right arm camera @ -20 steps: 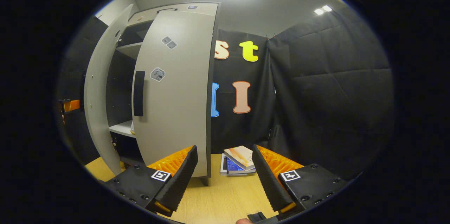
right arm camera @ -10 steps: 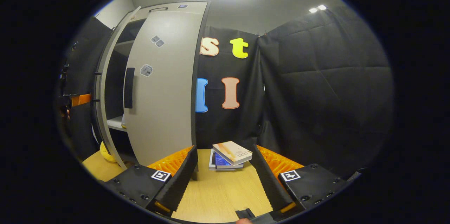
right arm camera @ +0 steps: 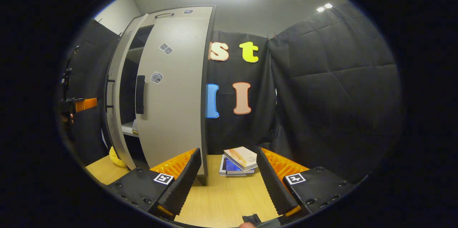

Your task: Grab one shoe with the right hand and put it into the shoe cabinet, grab the other shoe with the left hand and put it into the shoe cabinet; then close the right door with the right hand and the left door with the left hand.

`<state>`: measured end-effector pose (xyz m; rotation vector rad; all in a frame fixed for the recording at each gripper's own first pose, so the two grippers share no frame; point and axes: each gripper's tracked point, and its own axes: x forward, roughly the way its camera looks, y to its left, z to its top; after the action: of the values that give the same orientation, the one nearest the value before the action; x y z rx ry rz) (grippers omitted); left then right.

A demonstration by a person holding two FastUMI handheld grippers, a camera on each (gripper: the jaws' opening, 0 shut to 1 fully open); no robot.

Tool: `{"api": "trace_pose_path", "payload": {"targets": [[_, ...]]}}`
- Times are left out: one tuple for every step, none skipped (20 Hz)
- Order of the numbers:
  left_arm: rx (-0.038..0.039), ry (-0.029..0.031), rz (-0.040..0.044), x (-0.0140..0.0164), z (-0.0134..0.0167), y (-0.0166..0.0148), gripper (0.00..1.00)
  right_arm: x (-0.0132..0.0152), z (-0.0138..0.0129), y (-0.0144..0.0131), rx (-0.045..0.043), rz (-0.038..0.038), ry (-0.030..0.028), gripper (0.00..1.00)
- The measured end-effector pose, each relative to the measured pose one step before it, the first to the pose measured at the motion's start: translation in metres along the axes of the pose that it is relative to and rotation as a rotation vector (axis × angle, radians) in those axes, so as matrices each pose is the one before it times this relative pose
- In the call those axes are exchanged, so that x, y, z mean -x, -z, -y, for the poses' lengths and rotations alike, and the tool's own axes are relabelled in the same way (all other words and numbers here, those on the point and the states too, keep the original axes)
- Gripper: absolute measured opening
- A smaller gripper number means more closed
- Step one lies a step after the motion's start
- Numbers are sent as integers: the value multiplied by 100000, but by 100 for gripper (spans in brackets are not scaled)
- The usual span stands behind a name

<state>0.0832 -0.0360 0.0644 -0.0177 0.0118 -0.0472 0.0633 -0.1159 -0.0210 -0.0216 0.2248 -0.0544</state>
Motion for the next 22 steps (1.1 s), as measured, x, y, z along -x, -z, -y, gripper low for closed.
{"api": "trace_pose_path", "payload": {"targets": [[-1280,-1035,176,1187,-22,-63,79,196,-296,-212,97,863,-1964,97],[-694,-818,-90,1115,-92,-115,77,156,-242,-213,499,1140,-1425,96],[-23,-205,-308,1177,15,23,77,315,-182,-153,576,730,-875,97],[2,-206,-478,1100,-128,-41,78,330,-275,-133,243,525,-762,98],[-333,-712,-524,1279,-369,-48,78,341,-378,-186,-368,481,-881,98],[-442,-402,-293,948,-330,12,78,361,-475,-211,-586,534,-1162,98],[-697,-228,-26,1252,-332,-93,78,351,-468,-225,-369,390,-926,98],[-988,-214,25,904,-397,-44,78,400,-241,-211,-131,547,-214,98],[-1031,259,-167,902,-395,83,78,375,-263,-300,-129,779,83,98],[-934,368,-785,778,-494,113,78,466,-245,-195,-335,399,375,98],[-470,191,-1150,799,-572,387,78,435,-372,-141,-686,66,130,98],[-78,446,-868,654,-504,270,78,476,-532,-169,-648,68,-236,96],[13,82,-300,765,-473,168,78,530,-502,-234,-332,217,-188,96],[-178,68,-86,675,-527,98,78,454,-334,-221,-97,555,259,96],[-275,-90,-273,716,-521,194,78,498,-316,-325,-14,978,465,97],[-49,-10,-273,653,-423,207,78,511,-377,-102,71,548,122,97],[283,329,-119,774,-283,136,78,506,-435,-55,128,318,-215,96],[497,229,28,644,-244,54,78,500,-326,59,252,4,-78,97],[222,88,94,741,-328,38,78,487,-302,-10,155,130,53,97],[7,56,182,636,-231,-37,78,440,-306,14,55,137,-124,98],[-187,169,-98,384,-170,-22,78,426,-301,-23,16,71,-268,98],[-250,44,-99,50,-38,71,78,404,-213,-3,169,113,-158,98]]}}
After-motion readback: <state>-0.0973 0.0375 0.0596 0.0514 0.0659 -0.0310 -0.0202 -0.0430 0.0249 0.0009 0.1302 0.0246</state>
